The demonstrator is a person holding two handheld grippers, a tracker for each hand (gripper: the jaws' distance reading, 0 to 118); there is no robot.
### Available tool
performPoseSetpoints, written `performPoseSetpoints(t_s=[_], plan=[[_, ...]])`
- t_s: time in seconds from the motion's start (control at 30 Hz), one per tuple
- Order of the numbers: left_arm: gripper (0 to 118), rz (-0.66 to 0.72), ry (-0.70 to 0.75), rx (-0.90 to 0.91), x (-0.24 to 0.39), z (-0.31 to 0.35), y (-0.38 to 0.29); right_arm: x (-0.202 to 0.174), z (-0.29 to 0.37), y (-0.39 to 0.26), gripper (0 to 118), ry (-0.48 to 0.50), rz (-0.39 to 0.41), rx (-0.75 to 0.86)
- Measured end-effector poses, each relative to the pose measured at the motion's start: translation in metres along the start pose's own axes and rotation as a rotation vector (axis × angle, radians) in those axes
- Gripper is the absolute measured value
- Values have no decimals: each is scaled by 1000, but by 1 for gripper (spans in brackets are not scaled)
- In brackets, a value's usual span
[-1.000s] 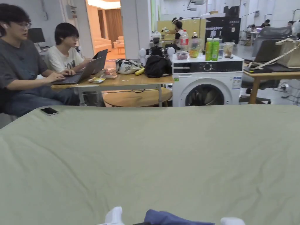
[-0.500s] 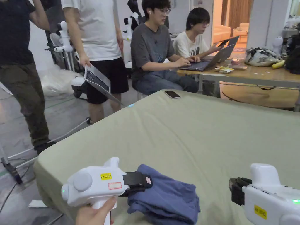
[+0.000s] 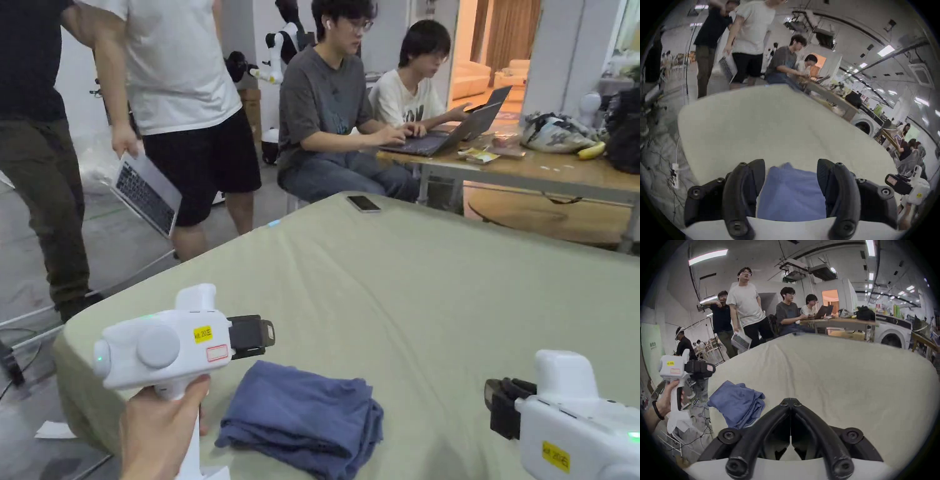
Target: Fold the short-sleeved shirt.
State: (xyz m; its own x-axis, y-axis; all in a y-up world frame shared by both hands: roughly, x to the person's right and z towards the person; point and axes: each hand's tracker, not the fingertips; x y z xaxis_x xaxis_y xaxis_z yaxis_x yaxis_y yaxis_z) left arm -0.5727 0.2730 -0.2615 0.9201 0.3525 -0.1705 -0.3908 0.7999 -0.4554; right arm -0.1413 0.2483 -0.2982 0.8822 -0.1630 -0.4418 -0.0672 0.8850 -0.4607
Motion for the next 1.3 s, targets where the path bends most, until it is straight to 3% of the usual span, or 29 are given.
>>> performPoseSetpoints(t_s=[0.17,0.33,0.43,0.5,0.53,0.57,0.77,0.87,0.97,1.0,1.07,1.1,1.17,1.27,1.3], plan=[[67,-197,-123,145,106,66,-7,35,94,-1,0,-92,-20,123],[64,-342,-289,211,224,105,-43,84,200,-21,0,-297,2,210],[28,-355,-410,219,272,119,-71,109,254,-29,0,-396,-24,251],[21,-377,-460,219,295,121,-89,118,284,-33,0,-459,-43,284],[7,-395,-446,220,306,121,-97,122,296,-36,0,-476,-48,293],[3,-429,-440,211,319,121,-106,126,306,-39,0,-496,-52,300],[0,-385,-555,265,343,123,-124,137,320,-47,0,-578,-64,312],[0,-423,-487,331,352,132,-125,139,317,-49,0,-596,-42,318],[0,-582,-338,408,360,145,-137,123,322,-54,0,-713,-2,340],[0,-584,-279,412,361,149,-141,114,325,-54,0,-722,44,337],[0,-551,-295,382,356,156,-148,99,328,-54,0,-765,80,389],[0,-523,-273,381,353,160,-153,97,332,-52,0,-722,79,370],[0,-443,-327,345,344,160,-150,91,335,-49,0,-754,40,373],[0,-508,-307,361,345,169,-151,91,340,-47,0,-715,-37,387],[0,-517,-306,379,344,170,-152,90,340,-48,0,-703,-26,382]])
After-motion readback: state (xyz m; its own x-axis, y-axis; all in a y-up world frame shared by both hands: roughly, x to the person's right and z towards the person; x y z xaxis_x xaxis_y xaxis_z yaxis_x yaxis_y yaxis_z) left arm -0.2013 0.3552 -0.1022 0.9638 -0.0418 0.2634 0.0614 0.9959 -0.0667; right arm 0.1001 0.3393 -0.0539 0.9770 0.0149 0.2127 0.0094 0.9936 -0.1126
